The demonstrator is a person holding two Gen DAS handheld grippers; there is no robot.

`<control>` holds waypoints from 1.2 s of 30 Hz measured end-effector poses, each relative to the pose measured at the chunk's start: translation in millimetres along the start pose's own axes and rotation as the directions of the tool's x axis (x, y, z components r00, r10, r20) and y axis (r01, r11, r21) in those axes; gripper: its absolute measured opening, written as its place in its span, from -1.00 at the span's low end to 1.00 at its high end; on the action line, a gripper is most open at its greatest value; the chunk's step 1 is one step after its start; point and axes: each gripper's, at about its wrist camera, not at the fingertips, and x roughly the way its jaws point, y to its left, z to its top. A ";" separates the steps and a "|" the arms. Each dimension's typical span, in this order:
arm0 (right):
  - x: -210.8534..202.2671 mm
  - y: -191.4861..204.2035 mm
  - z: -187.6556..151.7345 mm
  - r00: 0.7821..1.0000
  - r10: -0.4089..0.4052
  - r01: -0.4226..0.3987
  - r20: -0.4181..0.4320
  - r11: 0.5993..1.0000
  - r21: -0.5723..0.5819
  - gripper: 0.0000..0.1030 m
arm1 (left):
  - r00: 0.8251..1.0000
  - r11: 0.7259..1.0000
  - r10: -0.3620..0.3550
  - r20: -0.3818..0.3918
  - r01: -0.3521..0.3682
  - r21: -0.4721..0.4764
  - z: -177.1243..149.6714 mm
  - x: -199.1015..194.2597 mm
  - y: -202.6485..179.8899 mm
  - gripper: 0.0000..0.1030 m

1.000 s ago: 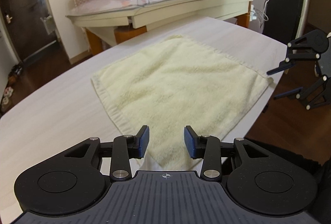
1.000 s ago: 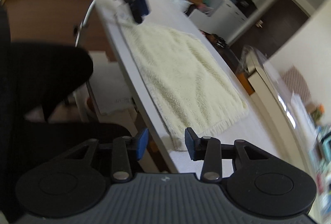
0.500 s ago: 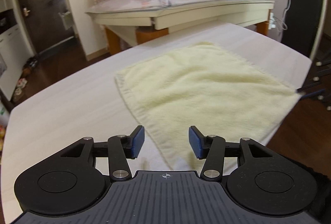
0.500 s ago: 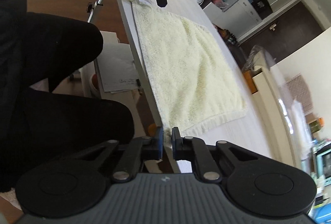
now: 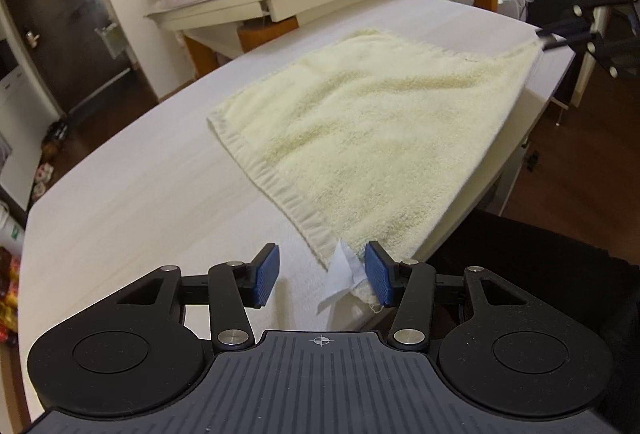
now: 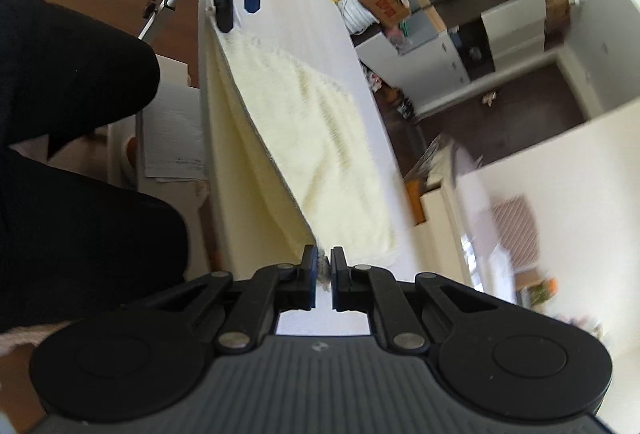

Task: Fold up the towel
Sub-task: 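Lift the right gripper's corner and fold it diagonally over the towel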

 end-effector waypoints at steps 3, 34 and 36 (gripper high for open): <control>1.8 -4.2 5.2 1.000 -0.013 0.013 0.000 0.999 -0.048 -0.86 | 1.000 0.998 0.000 0.031 0.002 -0.058 0.3 -3.0 7.5 0.01; 217.0 -102.5 138.1 0.982 0.134 -0.040 0.133 0.835 -0.548 -0.86 | 0.995 0.976 -0.006 0.103 0.028 -0.215 -31.3 -5.8 7.7 0.04; 243.5 -98.7 149.6 0.976 0.174 -0.073 0.128 0.825 -0.560 -0.86 | 0.994 0.977 -0.004 0.105 0.026 -0.213 -31.5 -5.2 7.7 0.05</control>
